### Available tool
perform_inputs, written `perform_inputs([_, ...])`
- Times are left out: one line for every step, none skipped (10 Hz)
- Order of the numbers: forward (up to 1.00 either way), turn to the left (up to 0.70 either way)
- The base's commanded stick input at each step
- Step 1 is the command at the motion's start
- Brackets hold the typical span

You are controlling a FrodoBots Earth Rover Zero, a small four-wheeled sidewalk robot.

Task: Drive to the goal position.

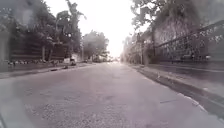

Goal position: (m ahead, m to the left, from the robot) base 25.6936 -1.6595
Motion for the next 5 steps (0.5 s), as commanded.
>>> perform_inputs([0.03, 0.0])
perform_inputs([0.1, 0.0])
perform_inputs([0.16, 0.0])
perform_inputs([0.23, 0.0])
perform_inputs([0.3, 0.0])
